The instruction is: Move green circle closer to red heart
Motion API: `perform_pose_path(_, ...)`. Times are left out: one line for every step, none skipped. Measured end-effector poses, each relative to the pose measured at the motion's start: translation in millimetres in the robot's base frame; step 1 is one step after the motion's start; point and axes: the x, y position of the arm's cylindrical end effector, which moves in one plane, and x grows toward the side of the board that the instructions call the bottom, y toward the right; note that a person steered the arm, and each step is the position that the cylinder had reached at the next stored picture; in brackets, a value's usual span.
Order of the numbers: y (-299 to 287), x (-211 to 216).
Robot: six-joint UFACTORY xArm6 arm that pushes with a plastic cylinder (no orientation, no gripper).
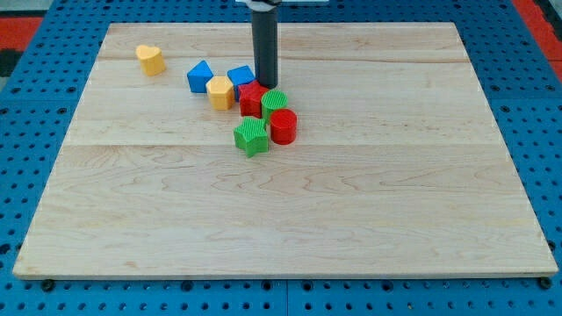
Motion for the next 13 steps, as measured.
perform_pose_path(0,28)
perform_pose_path(42,32)
perform_pose_path(99,48)
perform_pose_path(170,89)
perform_pose_path(138,139)
perform_pose_path(117,140)
perform_pose_path(107,132)
perform_pose_path(87,121)
perform_pose_path(56,103)
perform_pose_path(48,76)
perform_pose_path(52,63)
perform_pose_path(104,70)
perform_pose_path(164,60)
